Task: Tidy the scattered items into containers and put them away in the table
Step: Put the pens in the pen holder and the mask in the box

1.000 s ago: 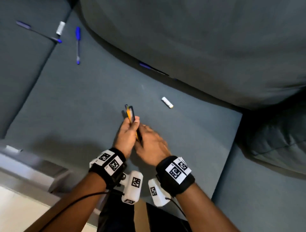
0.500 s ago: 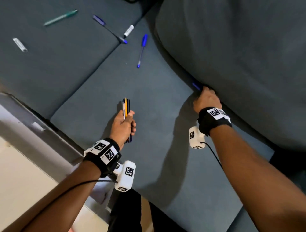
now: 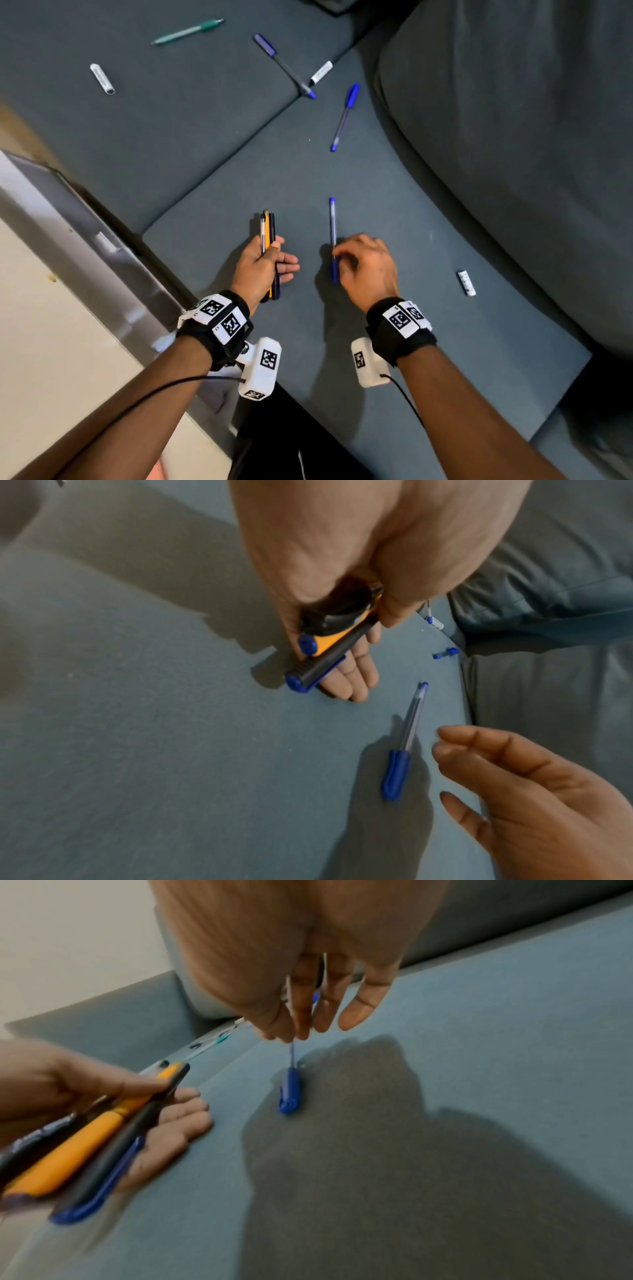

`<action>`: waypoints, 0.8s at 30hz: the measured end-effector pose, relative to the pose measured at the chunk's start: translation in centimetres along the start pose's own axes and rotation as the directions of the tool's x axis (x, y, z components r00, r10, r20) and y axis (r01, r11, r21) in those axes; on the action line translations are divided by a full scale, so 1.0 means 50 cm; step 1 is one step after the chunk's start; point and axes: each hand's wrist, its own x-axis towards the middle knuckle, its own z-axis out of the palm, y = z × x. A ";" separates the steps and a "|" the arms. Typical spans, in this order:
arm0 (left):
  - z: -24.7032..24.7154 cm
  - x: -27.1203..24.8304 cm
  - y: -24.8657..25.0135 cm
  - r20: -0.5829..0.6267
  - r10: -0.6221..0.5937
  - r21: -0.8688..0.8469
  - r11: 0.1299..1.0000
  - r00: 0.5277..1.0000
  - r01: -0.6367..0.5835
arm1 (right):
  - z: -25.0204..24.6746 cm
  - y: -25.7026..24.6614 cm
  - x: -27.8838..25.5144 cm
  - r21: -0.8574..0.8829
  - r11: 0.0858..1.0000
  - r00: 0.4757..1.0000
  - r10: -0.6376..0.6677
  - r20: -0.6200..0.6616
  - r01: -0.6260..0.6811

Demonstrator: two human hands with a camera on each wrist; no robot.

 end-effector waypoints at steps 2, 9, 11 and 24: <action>-0.001 -0.003 0.002 0.002 0.000 0.021 1.000 1.000 0.000 | 0.002 -0.004 0.003 0.102 0.968 0.971 0.234 -0.042 -0.229; 0.026 -0.005 0.017 0.014 -0.028 0.068 0.997 1.000 0.027 | 0.007 -0.075 0.052 0.030 0.924 0.899 0.362 0.248 -0.381; 0.040 -0.005 0.027 0.025 -0.029 0.013 1.000 0.999 0.029 | 0.012 -0.095 0.062 0.181 0.910 0.900 0.308 0.308 -0.374; -0.021 0.120 0.163 0.068 0.008 -0.135 0.991 0.998 0.001 | -0.062 -0.075 0.325 0.101 0.907 0.909 0.415 -0.036 -0.410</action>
